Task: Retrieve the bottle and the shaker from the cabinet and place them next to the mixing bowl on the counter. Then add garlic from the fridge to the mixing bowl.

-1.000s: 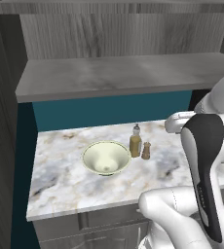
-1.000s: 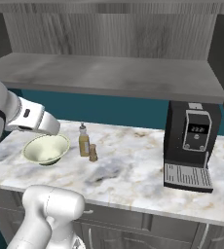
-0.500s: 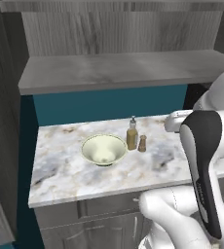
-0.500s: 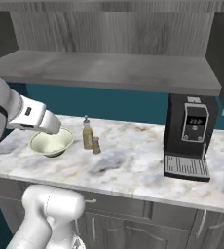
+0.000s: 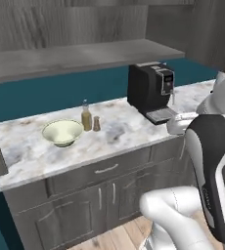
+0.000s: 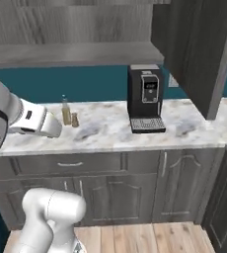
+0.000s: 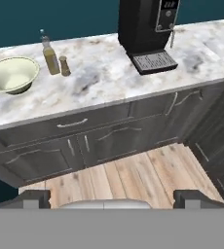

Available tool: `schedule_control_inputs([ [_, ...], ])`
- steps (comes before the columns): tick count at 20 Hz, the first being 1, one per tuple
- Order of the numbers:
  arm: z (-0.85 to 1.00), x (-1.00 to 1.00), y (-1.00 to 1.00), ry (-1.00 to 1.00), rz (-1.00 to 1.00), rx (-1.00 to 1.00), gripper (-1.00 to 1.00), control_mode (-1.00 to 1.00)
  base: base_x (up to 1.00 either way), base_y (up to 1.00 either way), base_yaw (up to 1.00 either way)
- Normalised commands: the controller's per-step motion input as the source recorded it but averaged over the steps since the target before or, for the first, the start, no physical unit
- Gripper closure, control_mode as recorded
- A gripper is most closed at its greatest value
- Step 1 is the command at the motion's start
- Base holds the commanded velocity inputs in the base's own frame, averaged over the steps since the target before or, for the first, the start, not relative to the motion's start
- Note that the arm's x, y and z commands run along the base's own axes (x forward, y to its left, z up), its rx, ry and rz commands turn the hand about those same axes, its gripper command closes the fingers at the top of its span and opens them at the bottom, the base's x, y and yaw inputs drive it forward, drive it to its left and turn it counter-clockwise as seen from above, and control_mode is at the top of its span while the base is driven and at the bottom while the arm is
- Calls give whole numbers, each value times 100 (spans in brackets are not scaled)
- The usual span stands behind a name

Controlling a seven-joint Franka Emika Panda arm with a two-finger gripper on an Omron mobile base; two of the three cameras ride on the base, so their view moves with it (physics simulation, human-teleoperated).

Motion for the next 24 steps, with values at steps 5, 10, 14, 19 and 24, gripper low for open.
schedule_control_inputs([
  [5,0,0,0,0,0,0,-100,100,-36,0,-90],
  [10,0,0,0,0,0,0,-100,100,-24,4,-96],
  [14,0,0,0,0,0,0,-100,100,-6,1,-100],
  [19,0,0,0,0,0,0,-100,100,0,0,-100],
  [24,0,0,0,0,0,0,-100,100,0,0,-100],
])
